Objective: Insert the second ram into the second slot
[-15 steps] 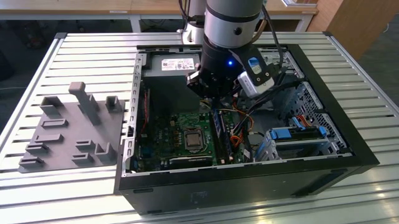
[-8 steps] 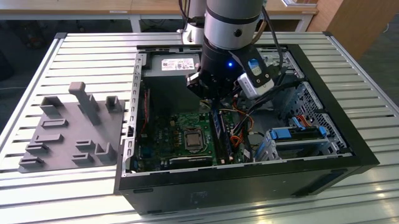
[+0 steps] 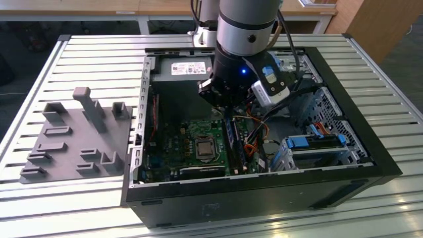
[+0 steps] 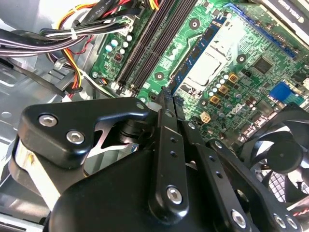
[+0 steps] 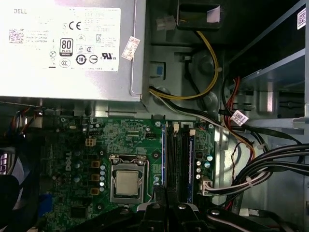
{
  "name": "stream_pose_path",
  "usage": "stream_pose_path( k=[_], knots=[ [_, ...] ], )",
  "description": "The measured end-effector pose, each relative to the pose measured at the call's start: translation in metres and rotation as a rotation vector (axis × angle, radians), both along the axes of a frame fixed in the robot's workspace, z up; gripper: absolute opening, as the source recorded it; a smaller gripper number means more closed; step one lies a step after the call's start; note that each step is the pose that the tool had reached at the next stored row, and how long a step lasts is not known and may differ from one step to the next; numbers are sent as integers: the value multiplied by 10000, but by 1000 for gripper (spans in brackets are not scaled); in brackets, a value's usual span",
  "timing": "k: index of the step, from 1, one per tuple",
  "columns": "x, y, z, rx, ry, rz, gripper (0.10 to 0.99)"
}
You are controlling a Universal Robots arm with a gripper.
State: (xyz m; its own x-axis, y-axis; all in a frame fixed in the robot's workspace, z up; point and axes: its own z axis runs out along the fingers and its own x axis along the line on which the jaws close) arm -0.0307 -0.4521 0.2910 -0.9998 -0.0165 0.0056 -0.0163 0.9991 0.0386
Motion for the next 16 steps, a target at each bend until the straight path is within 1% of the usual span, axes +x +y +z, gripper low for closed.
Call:
stream_pose_path(
  k=[7,16],
  knots=[
    [28,0,-35,1,0,-33,125],
    [30,-5,-185,-2,0,-80,125]
  ],
)
